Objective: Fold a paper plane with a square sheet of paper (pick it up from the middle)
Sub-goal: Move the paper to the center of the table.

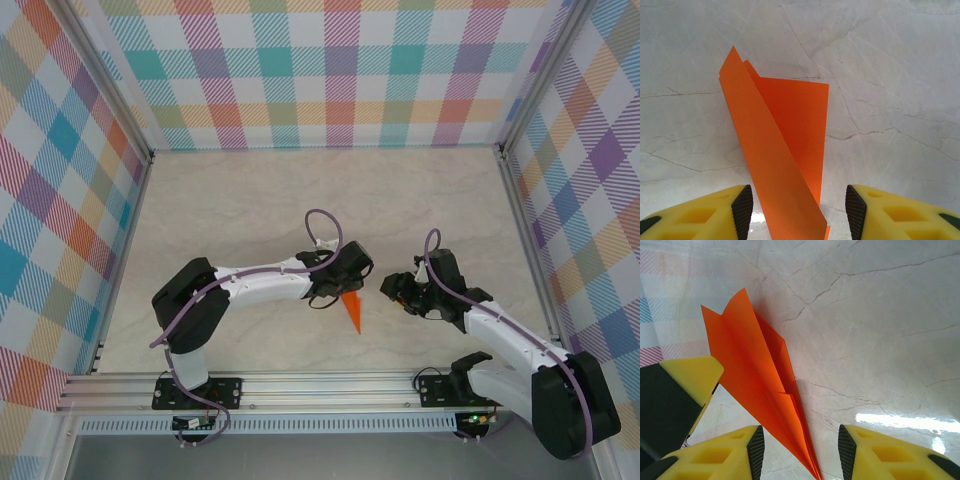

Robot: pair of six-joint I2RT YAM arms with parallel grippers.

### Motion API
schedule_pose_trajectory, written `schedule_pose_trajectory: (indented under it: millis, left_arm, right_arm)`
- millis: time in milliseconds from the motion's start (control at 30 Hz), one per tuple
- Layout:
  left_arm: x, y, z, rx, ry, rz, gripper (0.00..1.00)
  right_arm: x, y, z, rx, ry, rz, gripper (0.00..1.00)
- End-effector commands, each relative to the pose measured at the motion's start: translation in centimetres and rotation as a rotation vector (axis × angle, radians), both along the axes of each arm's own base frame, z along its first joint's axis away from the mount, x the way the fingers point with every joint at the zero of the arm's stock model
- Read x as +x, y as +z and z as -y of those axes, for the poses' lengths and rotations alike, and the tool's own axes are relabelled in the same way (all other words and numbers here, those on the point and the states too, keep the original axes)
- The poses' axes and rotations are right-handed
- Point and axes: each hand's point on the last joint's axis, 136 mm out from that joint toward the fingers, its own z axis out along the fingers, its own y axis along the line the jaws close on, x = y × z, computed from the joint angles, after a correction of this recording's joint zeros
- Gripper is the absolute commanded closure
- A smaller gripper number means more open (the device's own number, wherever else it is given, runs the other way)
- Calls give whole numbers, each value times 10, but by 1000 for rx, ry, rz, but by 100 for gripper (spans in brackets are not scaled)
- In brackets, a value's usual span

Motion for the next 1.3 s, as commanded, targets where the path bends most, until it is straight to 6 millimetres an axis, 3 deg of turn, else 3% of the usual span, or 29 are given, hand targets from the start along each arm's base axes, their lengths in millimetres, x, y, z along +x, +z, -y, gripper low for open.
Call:
schedule_pose_trajectory:
  millis: [0, 267, 533, 833, 1267]
  left_arm:
    - [0, -10, -11, 20, 24, -32, 48]
    - [-1, -14, -27, 6, 58, -34, 67]
    - [-4, -10, -37, -18, 65, -10, 74]
    - [-7, -19, -40, -17, 60, -22, 89]
    - [-11, -26, -48, 0, 60, -30, 88]
  right_arm:
    - [6, 12, -7, 25, 29, 34, 54]
    - [6, 6, -15, 18, 57, 12, 53]
    - [5, 5, -29, 5, 116, 23, 53]
    - [2, 2, -51, -19, 219, 42, 49]
    - [0, -16, -84, -38, 347, 30, 44]
